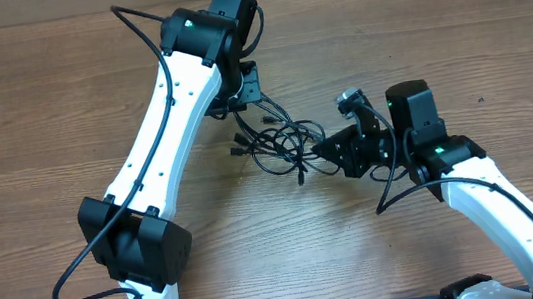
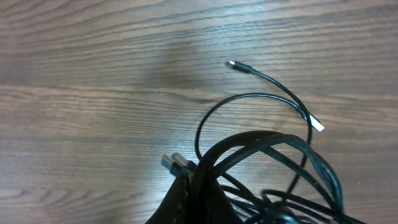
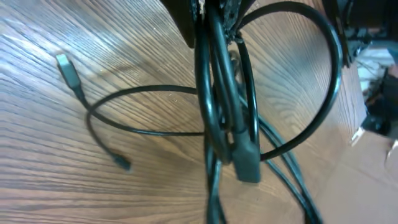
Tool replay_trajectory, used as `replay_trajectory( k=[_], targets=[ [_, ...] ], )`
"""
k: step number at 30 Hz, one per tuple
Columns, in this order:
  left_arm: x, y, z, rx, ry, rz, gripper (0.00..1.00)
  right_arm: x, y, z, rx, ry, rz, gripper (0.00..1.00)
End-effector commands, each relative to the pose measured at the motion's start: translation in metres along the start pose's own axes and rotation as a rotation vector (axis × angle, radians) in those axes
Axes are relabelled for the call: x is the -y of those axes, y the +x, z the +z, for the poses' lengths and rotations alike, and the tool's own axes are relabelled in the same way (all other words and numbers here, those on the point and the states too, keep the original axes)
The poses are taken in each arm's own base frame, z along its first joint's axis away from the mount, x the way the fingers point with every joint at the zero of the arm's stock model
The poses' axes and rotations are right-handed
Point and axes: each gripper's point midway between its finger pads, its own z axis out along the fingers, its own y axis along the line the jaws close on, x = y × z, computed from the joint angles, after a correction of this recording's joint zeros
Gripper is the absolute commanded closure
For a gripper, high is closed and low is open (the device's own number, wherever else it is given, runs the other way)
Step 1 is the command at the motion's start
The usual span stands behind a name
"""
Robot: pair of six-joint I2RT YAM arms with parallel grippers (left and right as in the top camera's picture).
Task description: Untangle cables
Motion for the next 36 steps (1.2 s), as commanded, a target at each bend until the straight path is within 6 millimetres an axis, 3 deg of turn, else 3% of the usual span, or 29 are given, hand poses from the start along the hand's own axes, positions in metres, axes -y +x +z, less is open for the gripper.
replay_trajectory(
  k=[1, 5, 20, 27, 31, 36],
  targets=[
    [-0.03, -0.018, -0.004, 0.076, -0.108, -0.105, 0.96, 0.018, -0.009, -0.013, 0.04, 0.041, 0.098, 0.96],
    [-0.03, -0.018, -0.004, 0.075, -0.108, -0.105, 0.95, 0.035, -0.011, -0.024, 0.066, 0.077, 0.164, 0.96],
    [-0.032, -0.019, -0.004, 0.08, -0.119, -0.103, 0.96, 0.05, 0.001, -0.027, 0.033, 0.16, 0.202, 0.86],
    [-0.031, -0.018, -0.004, 0.076, -0.114, -0.091, 0.96, 0.039, 0.002, -0.025, 0.023, 0.097, 0.205, 0.32],
    [-0.017, -0.013, -0.002, 0.042, -0.039, -0.058, 0.96, 0.027, 0.001, -0.025, 0.019, 0.027, 0.146, 0.22],
    [0.003, -0.01, -0.003, 0.011, 0.068, -0.004, 0.96, 0.013, 0.004, -0.019, 0.0, -0.024, 0.058, 0.17]
  ],
)
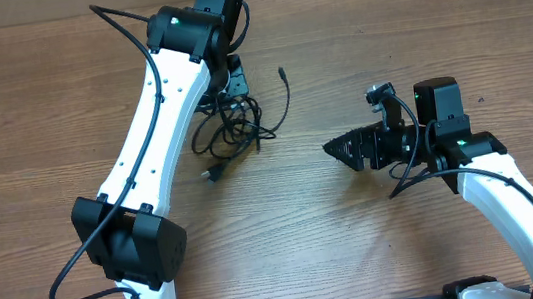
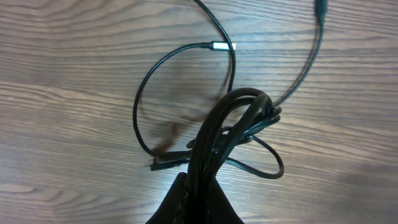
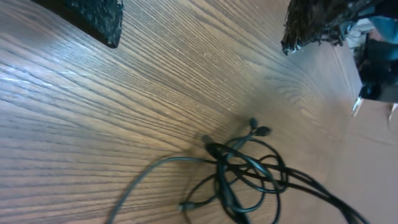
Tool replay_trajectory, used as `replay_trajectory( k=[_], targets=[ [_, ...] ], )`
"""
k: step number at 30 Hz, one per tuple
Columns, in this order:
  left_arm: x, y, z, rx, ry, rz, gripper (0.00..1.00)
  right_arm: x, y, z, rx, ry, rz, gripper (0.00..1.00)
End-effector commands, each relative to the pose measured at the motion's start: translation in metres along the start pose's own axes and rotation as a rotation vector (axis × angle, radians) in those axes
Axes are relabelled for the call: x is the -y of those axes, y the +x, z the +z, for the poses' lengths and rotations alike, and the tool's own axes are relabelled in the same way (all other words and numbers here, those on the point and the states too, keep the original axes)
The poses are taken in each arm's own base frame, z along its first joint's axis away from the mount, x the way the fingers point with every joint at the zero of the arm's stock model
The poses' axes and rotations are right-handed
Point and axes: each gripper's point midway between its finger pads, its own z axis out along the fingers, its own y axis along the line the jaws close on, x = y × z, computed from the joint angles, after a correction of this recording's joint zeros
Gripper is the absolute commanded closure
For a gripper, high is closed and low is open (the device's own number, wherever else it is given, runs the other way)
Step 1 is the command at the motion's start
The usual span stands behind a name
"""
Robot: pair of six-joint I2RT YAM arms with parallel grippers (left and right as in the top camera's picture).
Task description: Untangle cables
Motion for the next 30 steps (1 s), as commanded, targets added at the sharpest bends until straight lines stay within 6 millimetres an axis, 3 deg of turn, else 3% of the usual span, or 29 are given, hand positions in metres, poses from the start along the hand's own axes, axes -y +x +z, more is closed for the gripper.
replay_trajectory(
  k=[1, 5, 11, 17, 22, 30],
  targets=[
    [0.024, 0.007, -0.005, -0.04, 0.132, 0.09, 0.96, -0.022, 0.002, 0.005, -0.016, -0.077, -0.123, 0.16],
    [0.054, 0.018, -0.011, -0.065, 0.289, 0.29, 0.96, -0.04, 0.008, 0.015, -0.039, -0.116, -0.236, 0.17],
    [0.076, 0.031, -0.015, -0.056, 0.341, 0.438, 0.96, -0.046, 0.009, 0.025, -0.044, -0.099, -0.288, 0.22],
    [0.099, 0.04, -0.019, -0.028, 0.366, 0.515, 0.96, -0.047, 0.01, 0.027, -0.048, -0.097, -0.294, 0.36],
    [0.109, 0.047, -0.02, -0.02, 0.375, 0.571, 0.96, -0.046, 0.01, 0.027, -0.047, -0.088, -0.294, 0.42],
    [0.107, 0.045, -0.019, -0.013, 0.356, 0.572, 0.96, -0.029, 0.017, 0.027, -0.078, 0.004, -0.257, 0.43]
  ],
)
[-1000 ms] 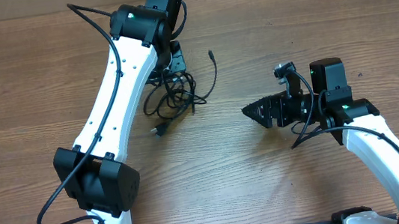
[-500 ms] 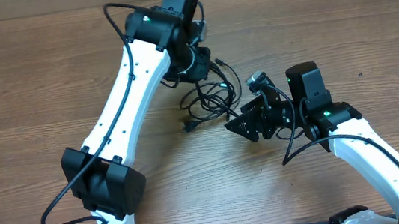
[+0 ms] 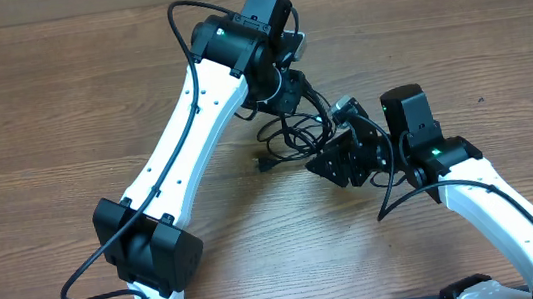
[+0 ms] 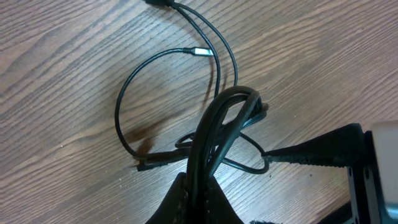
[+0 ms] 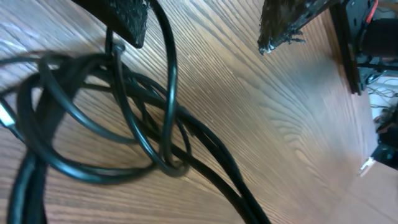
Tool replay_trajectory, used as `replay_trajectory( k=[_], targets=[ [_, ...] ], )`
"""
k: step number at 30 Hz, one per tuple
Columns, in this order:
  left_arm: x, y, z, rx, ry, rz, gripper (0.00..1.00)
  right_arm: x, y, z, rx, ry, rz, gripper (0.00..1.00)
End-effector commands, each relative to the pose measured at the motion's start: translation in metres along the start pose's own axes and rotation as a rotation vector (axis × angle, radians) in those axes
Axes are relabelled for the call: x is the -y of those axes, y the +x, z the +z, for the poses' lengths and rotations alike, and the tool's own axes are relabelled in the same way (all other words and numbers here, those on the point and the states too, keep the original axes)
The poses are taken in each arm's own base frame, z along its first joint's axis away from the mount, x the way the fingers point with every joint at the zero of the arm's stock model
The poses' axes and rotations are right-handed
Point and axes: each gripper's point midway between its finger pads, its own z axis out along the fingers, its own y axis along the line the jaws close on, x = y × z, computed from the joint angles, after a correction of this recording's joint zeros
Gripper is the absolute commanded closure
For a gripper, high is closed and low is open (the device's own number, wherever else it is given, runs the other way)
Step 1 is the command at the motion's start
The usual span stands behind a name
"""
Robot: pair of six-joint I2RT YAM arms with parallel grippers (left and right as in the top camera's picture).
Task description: Untangle cables
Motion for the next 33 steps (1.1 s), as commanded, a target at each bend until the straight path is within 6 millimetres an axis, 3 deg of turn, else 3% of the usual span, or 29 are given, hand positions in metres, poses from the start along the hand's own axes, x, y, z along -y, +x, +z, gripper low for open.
replay_trajectory(
  k=[1, 9, 13, 15, 22, 33],
  targets=[
    [0.001, -0.003, -0.002, 0.014, -0.008, 0.026, 0.95, 0.006, 0.002, 0.001, -0.015, 0.039, 0.008, 0.44],
    [-0.005, -0.003, -0.002, 0.015, -0.043, 0.026, 0.96, 0.014, 0.01, 0.0, -0.045, 0.087, 0.038, 0.47],
    [-0.005, -0.001, -0.002, 0.006, -0.044, 0.048, 0.96, 0.054, 0.011, -0.009, -0.014, 0.325, 0.253, 0.49],
    [-0.005, -0.001, -0.002, 0.007, -0.044, 0.051, 0.96, 0.063, 0.006, -0.012, 0.026, 0.374, 0.34, 0.49],
    [-0.003, -0.001, -0.002, 0.006, -0.031, 0.05, 0.96, 0.06, -0.013, -0.011, 0.112, 0.34, 0.394, 0.49],
    [0.001, -0.002, -0.002, 0.011, -0.014, 0.05, 0.96, 0.059, -0.014, -0.011, 0.126, 0.327, 0.475, 0.53]
  ],
)
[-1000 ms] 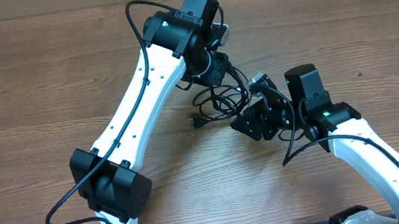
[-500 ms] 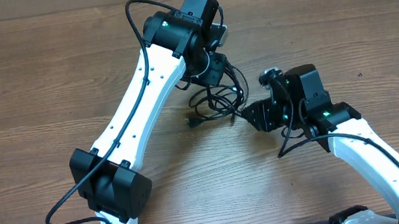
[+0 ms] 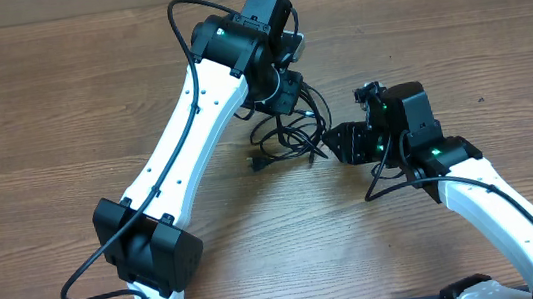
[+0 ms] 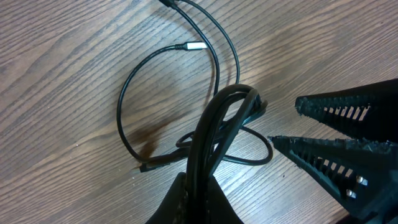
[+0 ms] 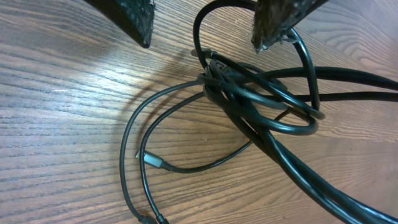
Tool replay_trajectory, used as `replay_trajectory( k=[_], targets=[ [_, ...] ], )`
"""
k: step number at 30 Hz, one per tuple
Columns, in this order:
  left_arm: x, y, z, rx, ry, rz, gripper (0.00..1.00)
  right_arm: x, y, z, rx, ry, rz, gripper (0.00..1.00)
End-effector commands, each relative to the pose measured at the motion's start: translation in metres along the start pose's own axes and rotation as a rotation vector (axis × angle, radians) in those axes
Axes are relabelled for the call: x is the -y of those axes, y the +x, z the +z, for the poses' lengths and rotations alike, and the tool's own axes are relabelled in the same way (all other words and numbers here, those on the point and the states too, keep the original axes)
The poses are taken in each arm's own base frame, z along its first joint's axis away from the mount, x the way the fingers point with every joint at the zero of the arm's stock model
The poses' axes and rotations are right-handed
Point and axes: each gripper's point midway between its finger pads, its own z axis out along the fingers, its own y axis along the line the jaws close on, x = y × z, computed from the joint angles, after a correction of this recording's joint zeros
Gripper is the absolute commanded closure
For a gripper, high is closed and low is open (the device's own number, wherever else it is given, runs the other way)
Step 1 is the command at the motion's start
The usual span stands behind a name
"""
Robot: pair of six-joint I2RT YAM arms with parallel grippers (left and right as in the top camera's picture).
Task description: Untangle cables
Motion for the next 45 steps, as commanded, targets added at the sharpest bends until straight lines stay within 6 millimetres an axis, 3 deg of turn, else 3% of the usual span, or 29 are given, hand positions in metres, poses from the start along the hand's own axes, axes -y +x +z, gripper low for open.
replay_trajectory(
  k=[1, 17, 22, 27, 31, 33, 34, 41, 45],
  targets=[
    [0.012, -0.003, -0.002, 0.015, 0.047, 0.026, 0.96, 0.001, -0.005, 0.0, 0.014, 0.005, 0.077, 0.54],
    [0.044, -0.006, -0.007, 0.02, 0.232, 0.02, 0.96, 0.011, 0.006, 0.015, -0.036, 0.029, 0.098, 0.58],
    [0.045, -0.006, -0.007, 0.019, 0.236, 0.017, 0.95, 0.009, 0.0, 0.015, -0.012, 0.017, 0.087, 0.65],
    [0.06, -0.003, -0.011, 0.006, 0.329, 0.018, 0.96, 0.006, -0.008, 0.015, 0.019, 0.003, 0.075, 0.64],
    [0.06, -0.003, -0.011, 0.005, 0.329, 0.018, 0.96, 0.006, -0.008, 0.015, 0.019, 0.003, 0.074, 0.69],
    [0.06, -0.003, -0.011, 0.004, 0.331, 0.018, 0.96, 0.006, -0.008, 0.015, 0.019, 0.004, 0.074, 0.93],
    [0.061, -0.002, -0.012, 0.002, 0.336, 0.017, 0.96, 0.006, -0.008, 0.015, 0.019, 0.004, 0.074, 0.96],
    [0.056, -0.001, -0.01, -0.001, 0.306, 0.015, 0.96, 0.007, -0.007, 0.015, 0.015, 0.007, 0.068, 0.96],
    [0.034, 0.0, -0.005, -0.005, 0.179, 0.005, 0.96, 0.01, -0.003, 0.009, 0.003, 0.034, 0.077, 0.96]
  ],
)
